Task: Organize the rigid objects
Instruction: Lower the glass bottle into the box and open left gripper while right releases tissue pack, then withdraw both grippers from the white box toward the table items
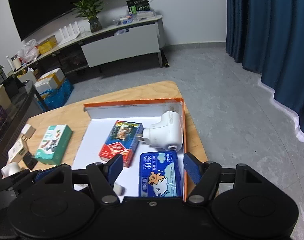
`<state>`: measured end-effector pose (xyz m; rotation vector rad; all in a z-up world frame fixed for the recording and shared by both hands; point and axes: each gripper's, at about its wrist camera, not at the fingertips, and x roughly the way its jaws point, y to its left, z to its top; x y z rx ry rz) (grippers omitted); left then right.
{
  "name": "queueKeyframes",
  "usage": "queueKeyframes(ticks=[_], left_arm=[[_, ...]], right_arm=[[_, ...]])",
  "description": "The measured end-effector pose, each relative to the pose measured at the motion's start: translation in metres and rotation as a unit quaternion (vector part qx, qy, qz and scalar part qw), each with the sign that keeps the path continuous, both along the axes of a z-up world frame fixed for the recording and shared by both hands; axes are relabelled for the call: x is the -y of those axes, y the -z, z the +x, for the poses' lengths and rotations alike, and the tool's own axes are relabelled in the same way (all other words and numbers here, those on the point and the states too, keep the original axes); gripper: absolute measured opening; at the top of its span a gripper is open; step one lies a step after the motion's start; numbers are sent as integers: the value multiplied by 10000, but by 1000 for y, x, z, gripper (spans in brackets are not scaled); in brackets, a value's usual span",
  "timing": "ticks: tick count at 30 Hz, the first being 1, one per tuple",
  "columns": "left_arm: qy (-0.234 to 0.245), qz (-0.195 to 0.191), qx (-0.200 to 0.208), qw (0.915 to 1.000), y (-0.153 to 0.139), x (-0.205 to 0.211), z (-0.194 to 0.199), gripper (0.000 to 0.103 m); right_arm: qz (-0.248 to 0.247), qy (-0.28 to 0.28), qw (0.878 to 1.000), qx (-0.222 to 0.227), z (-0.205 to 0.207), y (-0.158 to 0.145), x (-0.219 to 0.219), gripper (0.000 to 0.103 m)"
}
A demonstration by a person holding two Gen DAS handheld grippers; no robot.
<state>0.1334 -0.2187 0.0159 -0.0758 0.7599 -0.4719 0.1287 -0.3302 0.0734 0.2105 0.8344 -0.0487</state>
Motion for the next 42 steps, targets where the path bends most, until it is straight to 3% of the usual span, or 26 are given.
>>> queueKeyframes(ticks=[8, 14, 26, 42], left_arm=[[-562, 26, -135, 9983, -12, -44, -13, 91], [-849, 311, -228, 9956, -19, -83, -32, 96], [-1831, 487, -504, 9806, -8, -165, -57, 99], [-2068, 463, -614, 9753, 1, -193, -65, 99]], right_arm=[[-195, -69, 9996, 166, -22, -16, -23, 81], [-132, -357, 9992, 94, -34, -11, -50, 82], [-74, -1066, 9943, -56, -47, 2, -117, 82], [-173, -1505, 9883, -191, -44, 14, -160, 82]])
